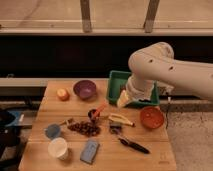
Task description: Place grapes in purple bowl
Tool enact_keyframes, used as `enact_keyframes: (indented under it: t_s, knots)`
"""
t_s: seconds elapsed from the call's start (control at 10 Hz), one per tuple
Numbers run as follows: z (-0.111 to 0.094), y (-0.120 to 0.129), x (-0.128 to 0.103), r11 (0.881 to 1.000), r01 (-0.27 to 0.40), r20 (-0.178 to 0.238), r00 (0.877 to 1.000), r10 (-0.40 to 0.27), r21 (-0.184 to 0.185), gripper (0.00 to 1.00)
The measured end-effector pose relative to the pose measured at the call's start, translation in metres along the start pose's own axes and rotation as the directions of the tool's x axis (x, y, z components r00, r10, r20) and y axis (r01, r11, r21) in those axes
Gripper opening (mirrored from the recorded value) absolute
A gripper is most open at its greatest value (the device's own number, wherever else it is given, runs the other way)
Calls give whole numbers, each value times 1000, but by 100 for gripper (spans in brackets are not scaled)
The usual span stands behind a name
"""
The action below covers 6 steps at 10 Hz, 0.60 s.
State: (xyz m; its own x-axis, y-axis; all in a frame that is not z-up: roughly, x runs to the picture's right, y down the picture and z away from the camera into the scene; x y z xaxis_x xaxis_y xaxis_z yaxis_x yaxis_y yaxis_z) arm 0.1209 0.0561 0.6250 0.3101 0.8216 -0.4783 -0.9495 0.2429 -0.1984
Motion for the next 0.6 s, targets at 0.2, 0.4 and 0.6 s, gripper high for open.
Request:
enact_keyframes:
  t_s: [0.2,0.4,0.6]
  knots:
    - [7,32,-9,998,64,-2,998,-64,-7,80]
    - [21,86,-21,988,152,-10,988,-152,-16,80]
    - [42,122,-19,977,212,-29,977,-212,-27,80]
